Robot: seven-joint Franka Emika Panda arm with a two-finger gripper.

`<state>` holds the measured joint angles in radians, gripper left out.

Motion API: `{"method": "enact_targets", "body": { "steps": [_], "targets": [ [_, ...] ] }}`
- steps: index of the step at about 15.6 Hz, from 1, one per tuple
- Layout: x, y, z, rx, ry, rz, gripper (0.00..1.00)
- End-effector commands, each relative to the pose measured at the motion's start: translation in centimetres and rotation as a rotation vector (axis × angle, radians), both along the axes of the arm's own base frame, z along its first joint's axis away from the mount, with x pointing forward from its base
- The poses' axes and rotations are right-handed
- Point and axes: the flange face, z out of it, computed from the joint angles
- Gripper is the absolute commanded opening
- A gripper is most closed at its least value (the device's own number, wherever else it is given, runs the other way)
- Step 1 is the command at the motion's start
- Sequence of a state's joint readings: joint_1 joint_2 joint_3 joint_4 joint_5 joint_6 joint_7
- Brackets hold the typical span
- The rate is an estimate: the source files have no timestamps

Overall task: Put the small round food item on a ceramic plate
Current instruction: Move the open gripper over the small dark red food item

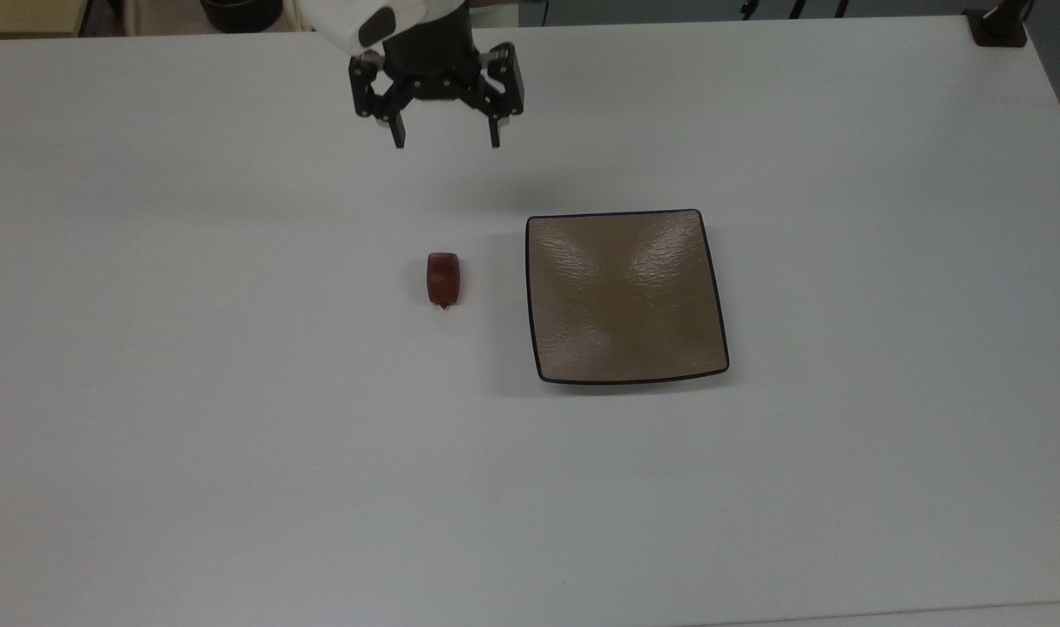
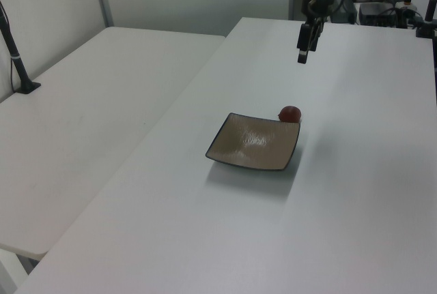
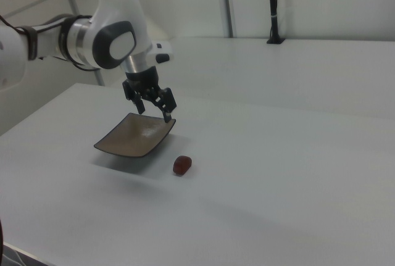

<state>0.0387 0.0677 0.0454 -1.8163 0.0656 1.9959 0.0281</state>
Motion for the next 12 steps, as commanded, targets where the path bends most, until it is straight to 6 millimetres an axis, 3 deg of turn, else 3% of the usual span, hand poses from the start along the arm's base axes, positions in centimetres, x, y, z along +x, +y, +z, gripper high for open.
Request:
{"method": "enact_targets", "body": {
  "steps": [1,8,12],
  "targets": [
    [1.9,-0.4,-3.7,-0.021,-0.011,0.002,1.00],
    [4.2,-0.8,-11.0,-0.050,0.019,0.007,1.00],
    [4.7,0.7,-15.0,-0.078,0.054,0.050,1.00]
  ]
}}
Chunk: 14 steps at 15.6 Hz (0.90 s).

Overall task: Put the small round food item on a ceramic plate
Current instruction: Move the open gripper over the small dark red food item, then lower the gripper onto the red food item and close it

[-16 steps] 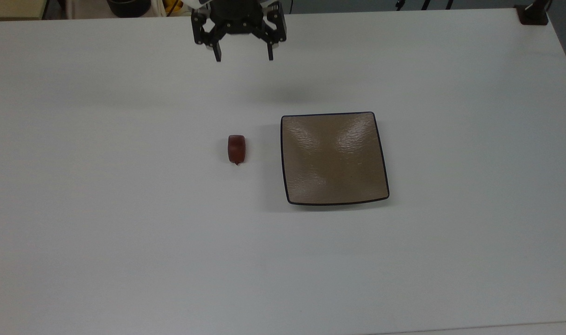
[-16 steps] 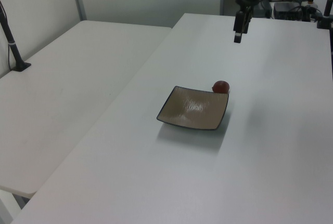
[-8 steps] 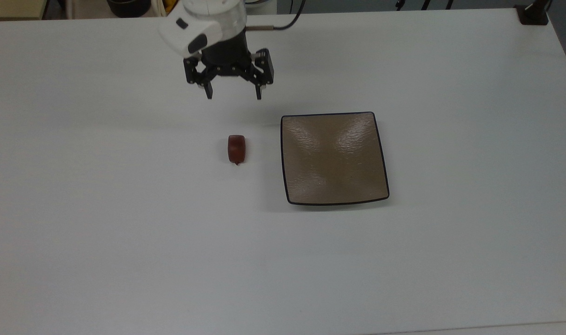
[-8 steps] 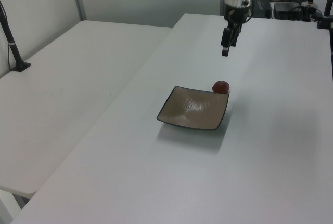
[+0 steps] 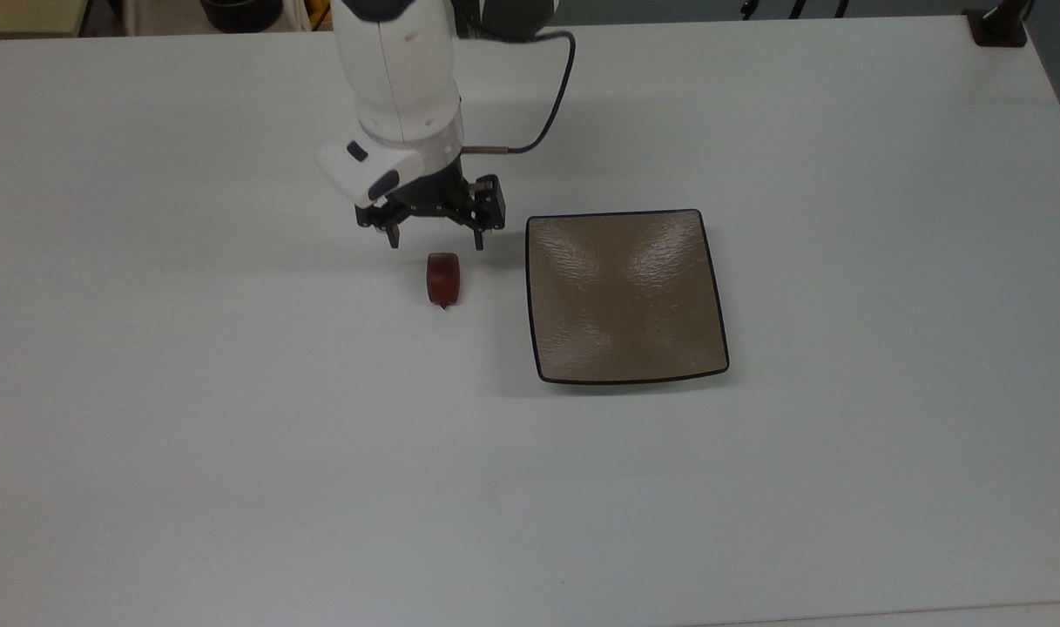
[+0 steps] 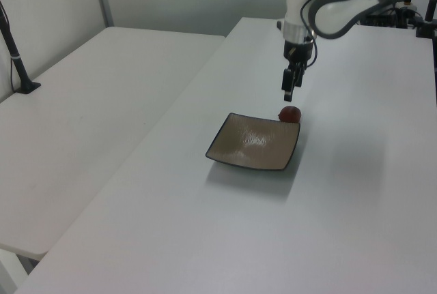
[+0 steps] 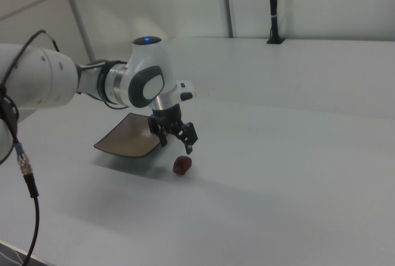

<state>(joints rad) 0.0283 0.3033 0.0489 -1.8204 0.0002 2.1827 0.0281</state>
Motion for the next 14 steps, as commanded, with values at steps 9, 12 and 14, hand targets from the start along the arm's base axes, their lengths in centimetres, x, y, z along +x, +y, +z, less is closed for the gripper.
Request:
{"method": "enact_targets", "body": {
  "steps": [9,12,14],
  "targets": [
    [1.2,1.8,-5.8,-0.070,-0.007,0.028,0.97],
    [1.2,2.0,-6.1,-0.074,-0.007,0.030,0.75],
    [1.2,1.9,-6.1,-0.074,-0.007,0.026,0.54]
  ]
}}
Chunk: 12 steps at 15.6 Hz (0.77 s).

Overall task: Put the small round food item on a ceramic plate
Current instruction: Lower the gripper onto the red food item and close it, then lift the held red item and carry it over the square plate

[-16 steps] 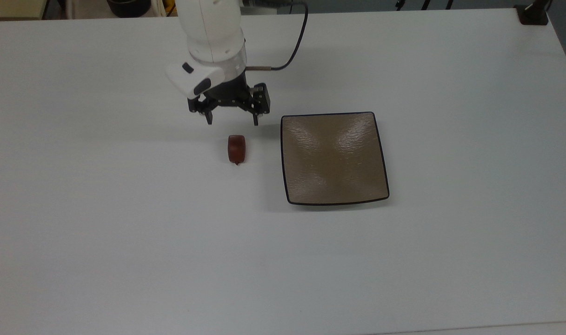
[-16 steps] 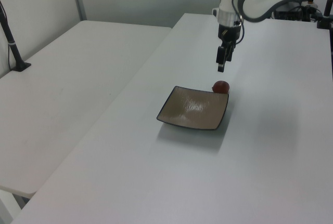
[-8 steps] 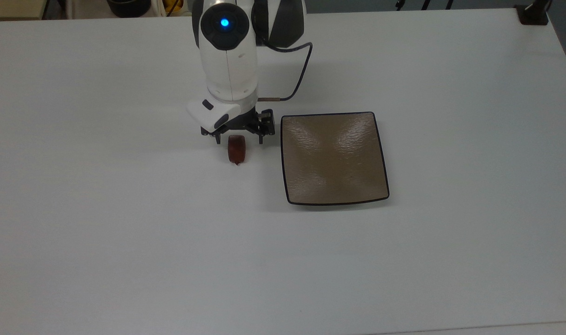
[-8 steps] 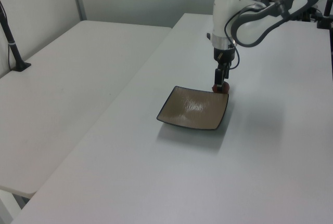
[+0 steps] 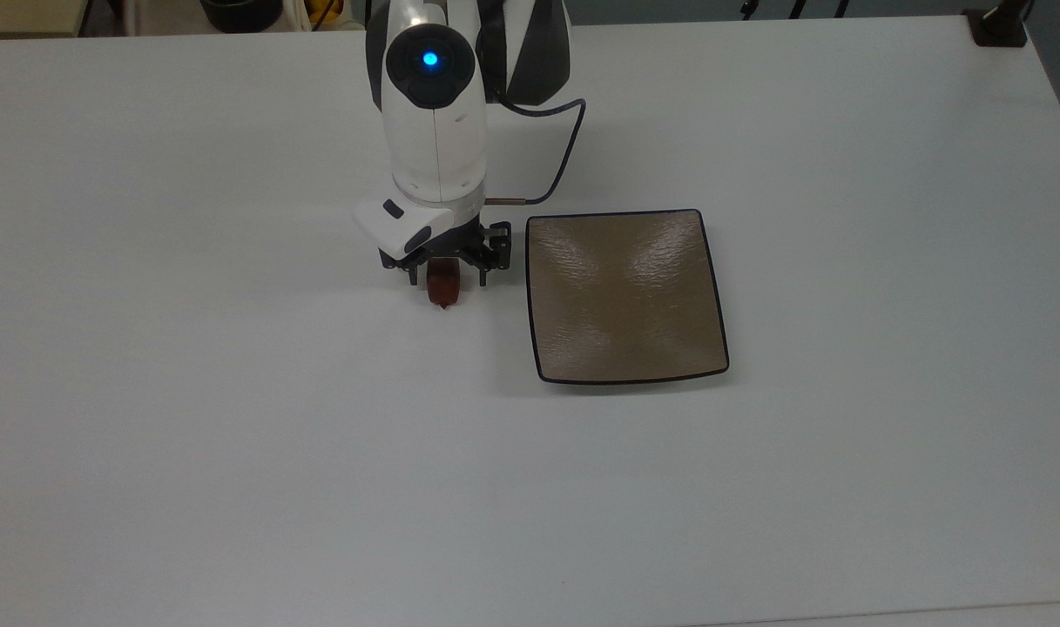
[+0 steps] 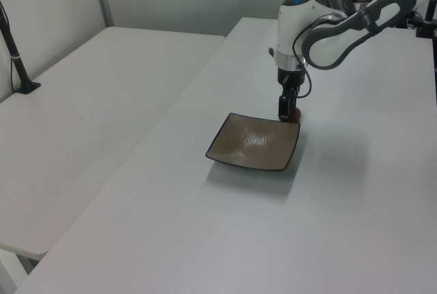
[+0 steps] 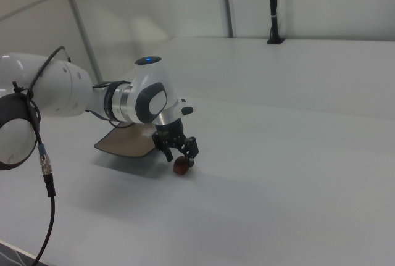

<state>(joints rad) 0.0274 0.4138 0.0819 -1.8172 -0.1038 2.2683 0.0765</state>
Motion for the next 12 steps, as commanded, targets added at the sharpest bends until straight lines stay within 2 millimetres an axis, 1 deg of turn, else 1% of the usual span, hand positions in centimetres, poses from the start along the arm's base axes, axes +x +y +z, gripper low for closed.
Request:
{"method": "enact_targets", "body": {
  "steps": [1,4,6,8,11,12],
  "targets": [
    [0.3,0.2,0.0,-0.010,-0.020,-0.015,0.47],
    [0.3,0.2,0.2,-0.009,-0.023,-0.015,0.38],
    [0.7,0.1,0.9,-0.011,-0.032,-0.010,0.37],
    [0.8,-0.4,2.2,-0.011,-0.048,-0.017,0.37],
    [1.1,-1.1,4.7,-0.018,-0.038,-0.032,0.37],
    [1.3,-1.4,6.1,-0.023,-0.028,-0.039,0.37]
  ]
}}
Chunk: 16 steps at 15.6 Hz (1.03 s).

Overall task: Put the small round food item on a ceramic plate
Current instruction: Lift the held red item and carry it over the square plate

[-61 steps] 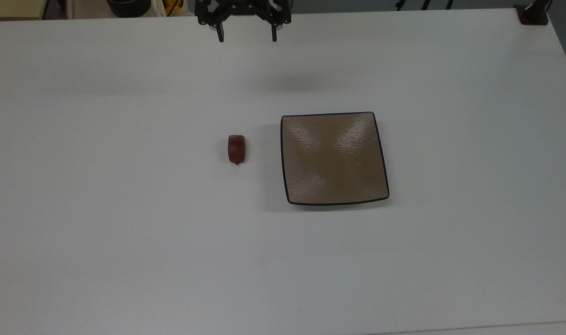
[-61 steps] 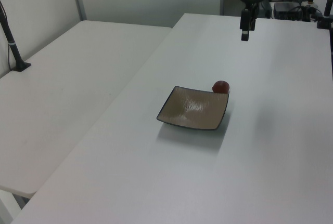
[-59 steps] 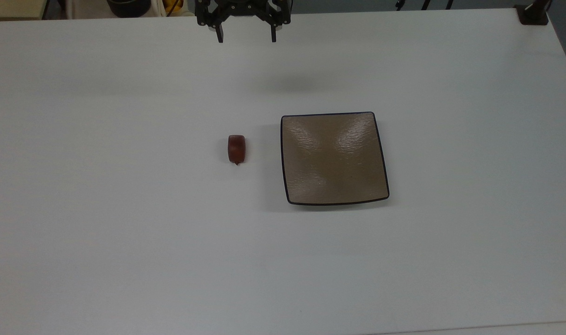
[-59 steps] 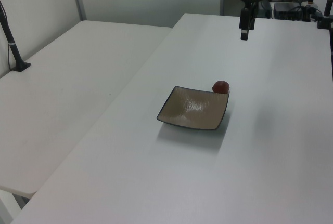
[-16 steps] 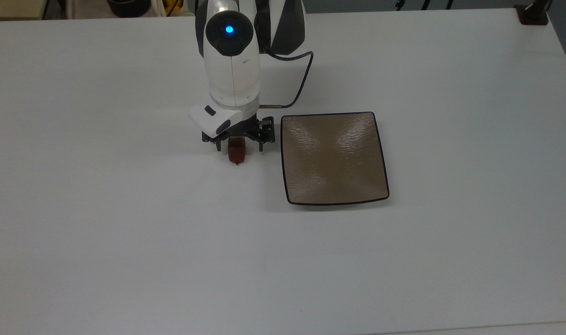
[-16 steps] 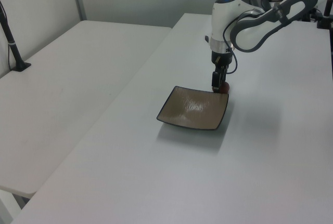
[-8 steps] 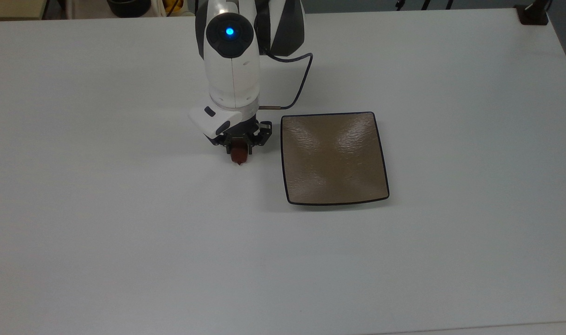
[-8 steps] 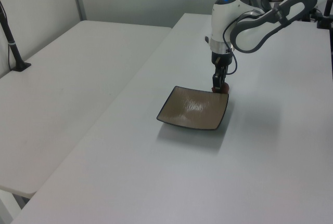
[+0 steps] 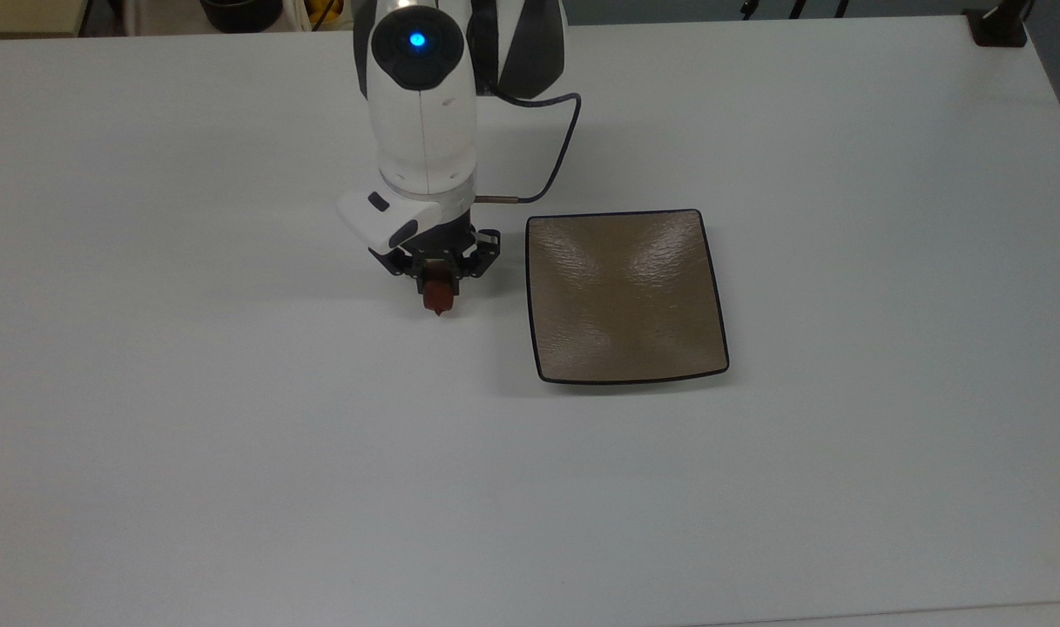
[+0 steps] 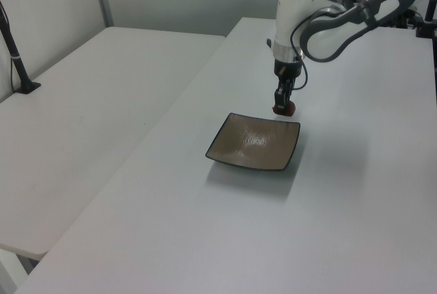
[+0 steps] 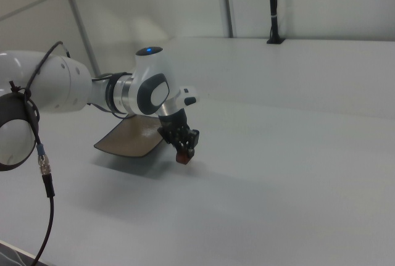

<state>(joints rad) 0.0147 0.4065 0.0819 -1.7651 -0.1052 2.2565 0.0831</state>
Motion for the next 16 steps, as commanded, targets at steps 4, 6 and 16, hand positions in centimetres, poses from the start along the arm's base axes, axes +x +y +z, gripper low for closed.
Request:
{"method": "enact_targets", "body": {
  "steps": [4,6,16],
  "targets": [
    [0.3,-0.4,8.0,-0.014,0.090,-0.051,0.37],
    [0.5,0.7,9.0,0.032,0.085,-0.055,0.37],
    [0.3,9.8,9.1,0.110,0.072,-0.073,0.37]
  ]
}}
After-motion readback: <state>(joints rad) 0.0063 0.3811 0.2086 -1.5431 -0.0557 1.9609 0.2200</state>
